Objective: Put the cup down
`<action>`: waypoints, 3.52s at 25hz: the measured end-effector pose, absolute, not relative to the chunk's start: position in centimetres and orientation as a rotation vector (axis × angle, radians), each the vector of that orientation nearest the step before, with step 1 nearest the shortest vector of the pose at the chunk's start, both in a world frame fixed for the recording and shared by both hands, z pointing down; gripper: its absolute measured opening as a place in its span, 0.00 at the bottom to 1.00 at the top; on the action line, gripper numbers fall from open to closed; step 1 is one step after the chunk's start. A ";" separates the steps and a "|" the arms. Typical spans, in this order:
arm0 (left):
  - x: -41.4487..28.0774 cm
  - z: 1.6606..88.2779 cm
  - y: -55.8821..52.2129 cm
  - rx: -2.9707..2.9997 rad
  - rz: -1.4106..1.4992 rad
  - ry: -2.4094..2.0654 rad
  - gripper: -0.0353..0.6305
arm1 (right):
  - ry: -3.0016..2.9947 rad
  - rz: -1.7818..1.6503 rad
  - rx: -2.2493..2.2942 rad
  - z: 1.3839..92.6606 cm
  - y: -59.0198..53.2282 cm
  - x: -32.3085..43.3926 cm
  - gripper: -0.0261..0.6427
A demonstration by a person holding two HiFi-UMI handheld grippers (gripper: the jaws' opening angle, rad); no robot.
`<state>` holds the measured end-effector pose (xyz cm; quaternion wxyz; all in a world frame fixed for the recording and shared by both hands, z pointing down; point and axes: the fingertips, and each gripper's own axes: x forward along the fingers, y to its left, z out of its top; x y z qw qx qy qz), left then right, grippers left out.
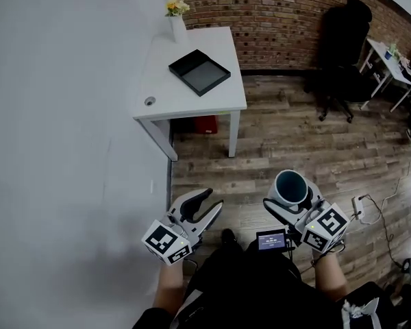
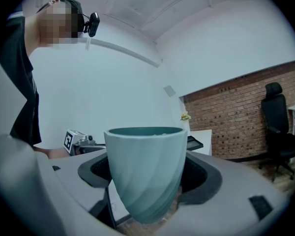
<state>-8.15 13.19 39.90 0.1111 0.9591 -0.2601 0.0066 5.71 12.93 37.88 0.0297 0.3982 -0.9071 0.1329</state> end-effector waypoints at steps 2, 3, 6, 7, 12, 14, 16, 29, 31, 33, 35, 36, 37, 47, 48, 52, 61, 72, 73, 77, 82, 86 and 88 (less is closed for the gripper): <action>-8.4 40.4 11.7 2.789 0.010 -0.763 0.29 | -2.773 0.450 1.228 38.8 11.7 5.8 0.61; -8.4 40.7 11.0 2.781 0.008 -0.758 0.29 | -2.763 0.460 1.231 39.1 11.0 5.9 0.61; -8.2 41.2 8.7 2.775 0.000 -0.744 0.29 | -2.760 0.475 1.245 39.6 8.7 6.2 0.61; -8.2 41.2 7.8 2.774 -0.003 -0.745 0.29 | -2.763 0.476 1.247 39.7 7.8 6.2 0.61; -7.2 41.8 3.0 2.781 0.019 -0.761 0.29 | -2.778 0.434 1.192 40.5 2.6 6.4 0.61; -6.9 42.3 0.7 2.773 0.011 -0.778 0.29 | -2.789 0.431 1.167 41.3 -0.1 6.7 0.61; -6.4 42.6 -1.8 2.760 0.008 -0.799 0.29 | -2.809 0.422 1.143 41.4 -3.1 7.0 0.61; -1.6 40.0 -19.9 2.742 0.017 -0.975 0.29 | -2.880 0.323 0.969 39.8 -22.6 11.0 0.61; -1.3 40.1 -21.6 2.732 0.022 -1.007 0.29 | -2.892 0.312 0.945 39.8 -24.8 11.2 0.61; -1.0 40.2 -22.8 2.727 0.036 -1.026 0.29 | -2.904 0.305 0.919 40.0 -26.6 11.2 0.61; -0.8 40.3 -23.7 2.722 0.061 -1.039 0.29 | -2.919 0.310 0.893 40.1 -27.8 11.1 0.61; -0.8 40.3 -24.1 2.718 0.069 -1.048 0.29 | -2.928 0.317 0.881 40.1 -28.2 11.0 0.61; -0.8 40.2 -24.5 2.714 0.070 -1.058 0.29 | -2.934 0.325 0.871 40.1 -28.5 10.9 0.61; -0.6 40.0 -26.6 2.715 0.054 -1.024 0.29 | -2.934 0.384 0.887 39.8 -30.3 9.7 0.61; -0.8 40.0 -26.8 2.720 0.050 -1.019 0.29 | -2.932 0.393 0.888 39.9 -30.3 9.4 0.61; -2.1 39.8 -27.8 2.719 0.014 -1.021 0.29 | -2.922 0.394 0.894 40.1 -30.5 8.1 0.61; -2.1 40.0 -28.2 2.742 -0.011 -0.936 0.29 | -2.893 0.371 0.895 39.9 -31.0 6.5 0.61; -2.9 39.9 -28.7 2.739 -0.014 -0.938 0.29 | -2.882 0.343 0.895 39.6 -31.3 5.8 0.61; -2.9 40.0 -28.7 2.739 -0.013 -0.935 0.29 | -2.881 0.343 0.895 39.7 -31.3 5.9 0.61; -2.9 40.2 -28.6 2.734 -0.009 -0.935 0.29 | -2.878 0.351 0.888 40.0 -31.2 5.9 0.61; -2.9 39.1 -28.7 2.739 -0.023 -0.946 0.29 | -2.886 0.352 0.876 39.2 -32.1 5.8 0.61; -3.3 38.9 -28.8 2.727 -0.004 -0.955 0.29 | -2.893 0.340 0.844 39.4 -34.1 5.1 0.61; -3.7 39.3 -28.6 2.715 -0.014 -0.965 0.29 | -2.894 0.331 0.818 40.2 -35.8 4.4 0.61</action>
